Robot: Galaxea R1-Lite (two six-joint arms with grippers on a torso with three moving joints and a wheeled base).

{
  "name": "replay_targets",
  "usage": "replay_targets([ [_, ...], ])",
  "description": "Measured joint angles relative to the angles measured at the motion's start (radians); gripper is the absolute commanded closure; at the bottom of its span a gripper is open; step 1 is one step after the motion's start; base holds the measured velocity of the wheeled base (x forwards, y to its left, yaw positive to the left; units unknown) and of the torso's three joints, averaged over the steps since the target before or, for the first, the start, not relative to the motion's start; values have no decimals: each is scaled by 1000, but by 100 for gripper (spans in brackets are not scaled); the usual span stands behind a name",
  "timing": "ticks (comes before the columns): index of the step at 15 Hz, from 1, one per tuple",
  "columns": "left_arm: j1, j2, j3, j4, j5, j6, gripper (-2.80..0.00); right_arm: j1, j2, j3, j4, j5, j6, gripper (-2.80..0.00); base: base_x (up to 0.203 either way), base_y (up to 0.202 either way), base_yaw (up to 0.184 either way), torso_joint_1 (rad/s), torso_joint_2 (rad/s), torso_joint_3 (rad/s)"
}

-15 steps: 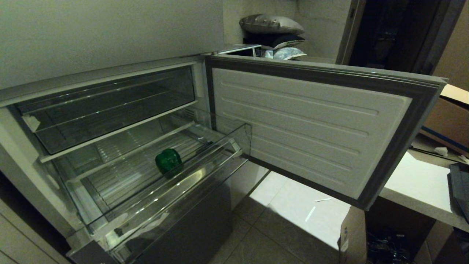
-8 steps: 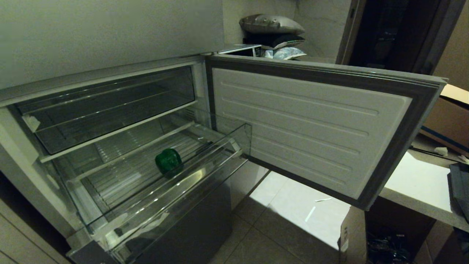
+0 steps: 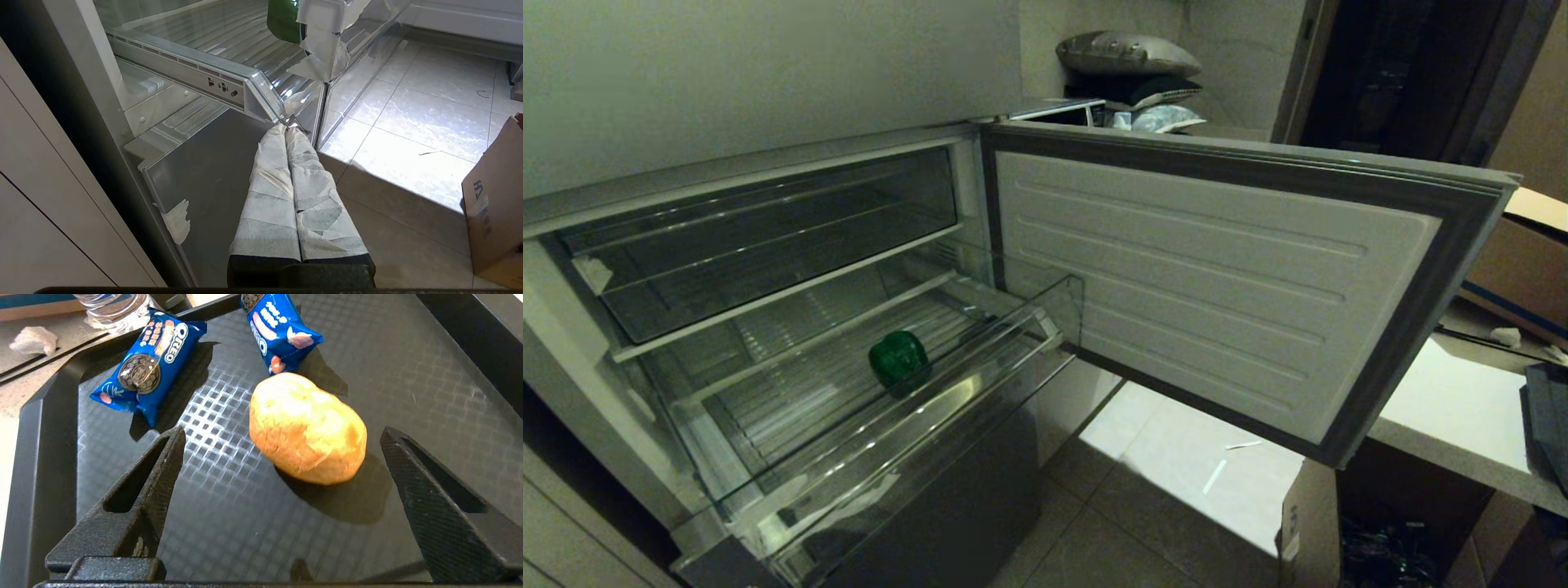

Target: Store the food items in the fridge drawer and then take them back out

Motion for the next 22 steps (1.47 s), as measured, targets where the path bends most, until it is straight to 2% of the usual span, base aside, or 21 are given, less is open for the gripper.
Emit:
replay_targets([
  [7,0,0,0,0,0,0,0,-1,80,-37,5,-6,-61,-280,0,0,0,0,0,0],
  [22,0,0,0,0,0,0,0,-20,217,-150,28,-8,-64,-280,0,0,0,0,0,0],
])
